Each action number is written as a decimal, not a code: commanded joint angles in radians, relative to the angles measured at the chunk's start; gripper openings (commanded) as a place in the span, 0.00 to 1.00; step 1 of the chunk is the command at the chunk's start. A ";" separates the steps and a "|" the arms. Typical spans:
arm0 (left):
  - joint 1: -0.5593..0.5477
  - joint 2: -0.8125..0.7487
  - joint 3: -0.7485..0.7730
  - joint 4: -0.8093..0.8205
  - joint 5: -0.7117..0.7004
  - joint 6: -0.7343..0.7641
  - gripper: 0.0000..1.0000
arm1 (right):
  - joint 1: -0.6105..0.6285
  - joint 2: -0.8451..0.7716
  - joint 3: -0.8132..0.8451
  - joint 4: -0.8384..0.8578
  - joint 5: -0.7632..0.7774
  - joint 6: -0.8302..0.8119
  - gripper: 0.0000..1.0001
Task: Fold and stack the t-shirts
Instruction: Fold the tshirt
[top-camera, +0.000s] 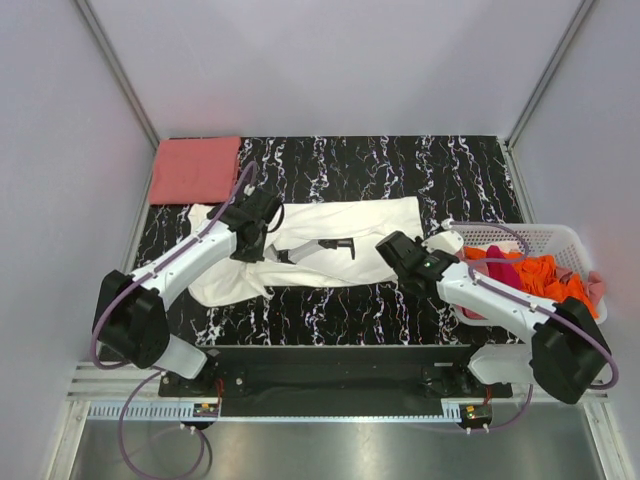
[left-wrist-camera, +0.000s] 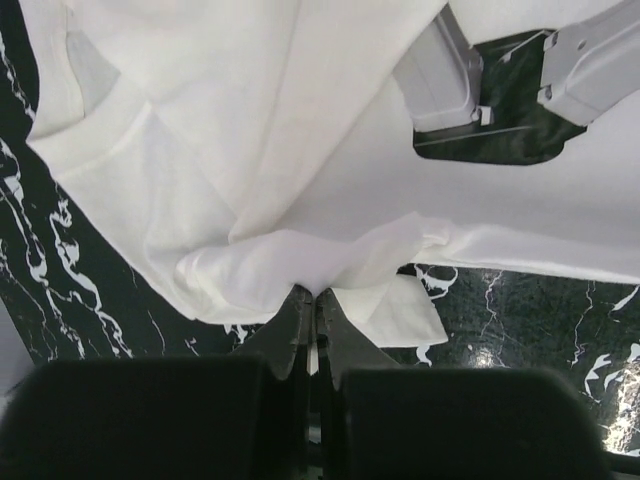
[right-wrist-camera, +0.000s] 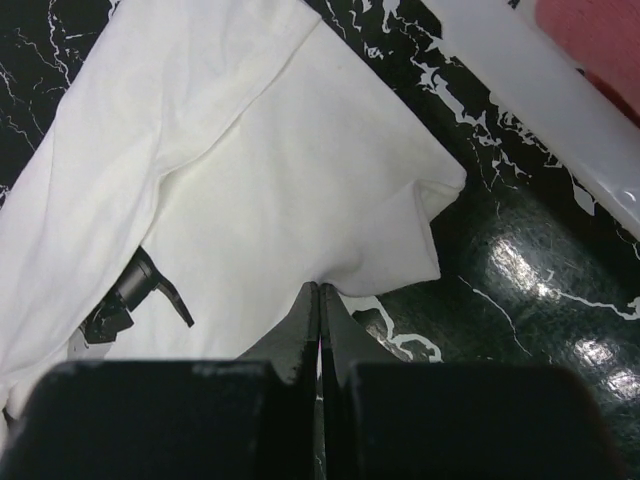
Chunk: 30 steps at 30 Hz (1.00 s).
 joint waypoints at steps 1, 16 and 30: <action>0.039 0.020 0.057 0.055 0.065 0.101 0.00 | -0.035 0.071 0.090 0.040 0.066 -0.085 0.00; 0.145 0.138 0.120 0.091 0.153 0.194 0.00 | -0.182 0.303 0.218 0.087 -0.060 -0.231 0.00; 0.163 0.250 0.229 0.077 0.151 0.202 0.00 | -0.225 0.393 0.279 0.097 -0.073 -0.307 0.00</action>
